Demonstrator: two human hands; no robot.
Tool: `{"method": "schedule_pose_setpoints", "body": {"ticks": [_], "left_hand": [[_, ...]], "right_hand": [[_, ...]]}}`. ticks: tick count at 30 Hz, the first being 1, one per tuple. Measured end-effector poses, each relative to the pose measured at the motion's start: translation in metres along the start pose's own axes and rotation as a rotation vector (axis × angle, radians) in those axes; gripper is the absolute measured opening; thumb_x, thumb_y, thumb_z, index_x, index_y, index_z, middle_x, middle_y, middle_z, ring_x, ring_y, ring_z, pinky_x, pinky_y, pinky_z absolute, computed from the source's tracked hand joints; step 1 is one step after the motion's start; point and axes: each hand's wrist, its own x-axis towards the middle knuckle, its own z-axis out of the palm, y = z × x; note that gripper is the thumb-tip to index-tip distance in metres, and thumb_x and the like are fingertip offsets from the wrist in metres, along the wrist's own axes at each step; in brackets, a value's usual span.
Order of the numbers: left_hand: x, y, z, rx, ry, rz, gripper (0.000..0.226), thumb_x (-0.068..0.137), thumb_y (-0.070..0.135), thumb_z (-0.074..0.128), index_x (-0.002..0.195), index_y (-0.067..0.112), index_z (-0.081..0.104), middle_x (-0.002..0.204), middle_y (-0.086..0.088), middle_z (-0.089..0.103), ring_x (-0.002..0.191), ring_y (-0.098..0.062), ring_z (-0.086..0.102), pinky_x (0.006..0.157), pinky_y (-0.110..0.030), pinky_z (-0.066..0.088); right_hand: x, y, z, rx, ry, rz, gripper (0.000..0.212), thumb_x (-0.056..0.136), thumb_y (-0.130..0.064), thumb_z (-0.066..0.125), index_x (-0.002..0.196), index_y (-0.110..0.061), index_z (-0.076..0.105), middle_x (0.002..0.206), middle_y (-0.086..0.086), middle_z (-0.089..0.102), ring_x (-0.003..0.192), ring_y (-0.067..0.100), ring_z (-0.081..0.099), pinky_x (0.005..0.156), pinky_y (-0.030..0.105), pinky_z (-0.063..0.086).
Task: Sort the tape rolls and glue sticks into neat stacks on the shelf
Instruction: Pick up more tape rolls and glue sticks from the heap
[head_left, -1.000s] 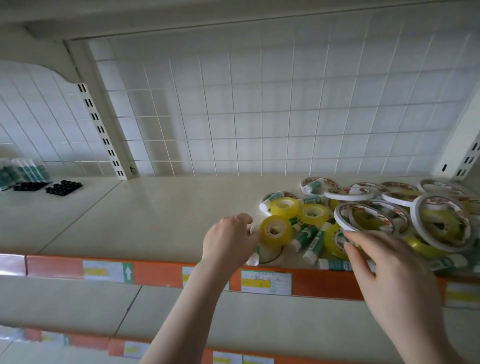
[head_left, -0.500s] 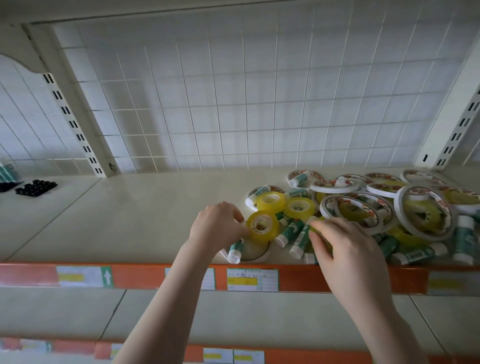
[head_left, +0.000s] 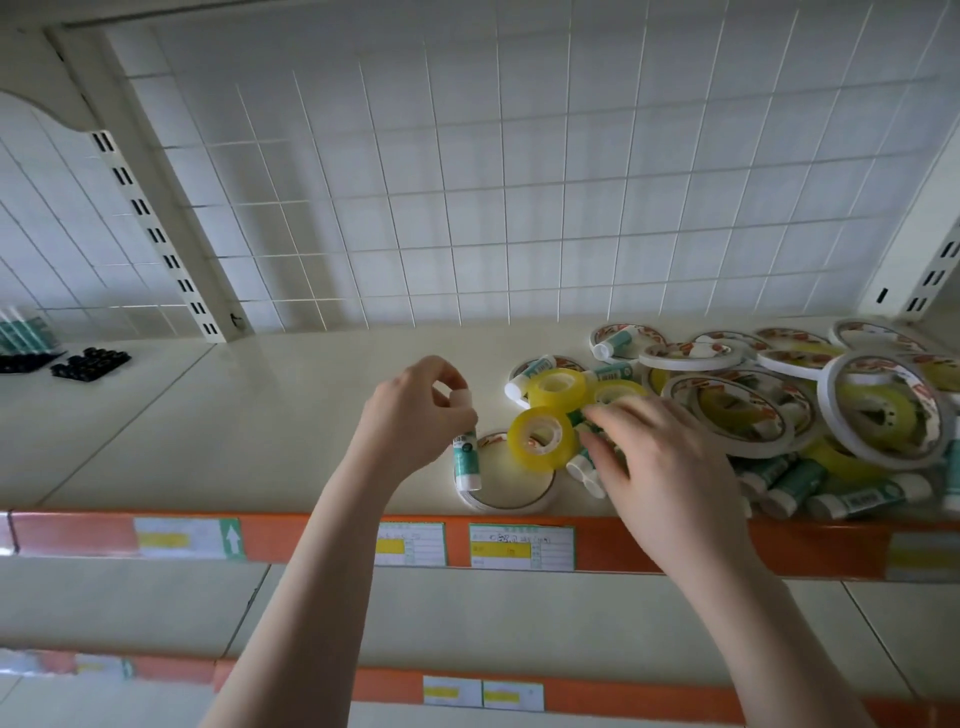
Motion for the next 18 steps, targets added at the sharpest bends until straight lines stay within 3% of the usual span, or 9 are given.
{"method": "schedule_pose_setpoints", "body": {"ticks": [5,11,16,18], "left_hand": [[-0.007,-0.009,-0.015,-0.062,0.127,0.029,0.027,0.077,0.019,0.071,0.101,0.026,0.065,0.080,0.008,0.064,0.070,-0.015,0.060,0.075,-0.030,0.050],[-0.019,-0.021,-0.025,-0.071,0.256,0.026,0.023,0.075,0.018,0.074,0.094,0.027,0.066,0.073,0.018,0.060,0.071,0.000,0.059,0.068,-0.017,0.043],[-0.031,-0.030,-0.027,-0.084,0.351,0.000,0.021,0.074,0.016,0.075,0.086,0.030,0.064,0.071,0.015,0.063,0.068,0.000,0.061,0.064,-0.013,0.042],[-0.037,-0.034,-0.027,-0.082,0.403,0.010,0.024,0.073,0.014,0.075,0.083,0.032,0.062,0.070,0.015,0.064,0.068,0.000,0.061,0.063,-0.009,0.041]], "right_hand": [[0.015,-0.017,0.015,0.006,-0.137,-0.129,0.014,0.069,-0.021,0.079,0.079,-0.015,0.072,0.076,0.001,0.063,0.071,0.023,0.059,0.058,0.030,0.048],[0.019,-0.029,0.025,-0.093,-0.278,-0.160,0.028,0.049,-0.022,0.090,0.057,-0.016,0.064,0.059,-0.001,0.060,0.065,0.021,0.055,0.054,0.032,0.048],[0.018,-0.036,0.025,-0.116,-0.296,-0.137,0.047,0.033,-0.003,0.090,0.047,-0.018,0.047,0.043,-0.004,0.046,0.054,0.020,0.046,0.050,0.026,0.033],[0.016,-0.033,0.028,-0.109,-0.268,-0.182,0.044,0.035,0.000,0.088,0.049,-0.018,0.051,0.046,-0.004,0.048,0.055,0.020,0.047,0.049,0.026,0.035]]}}
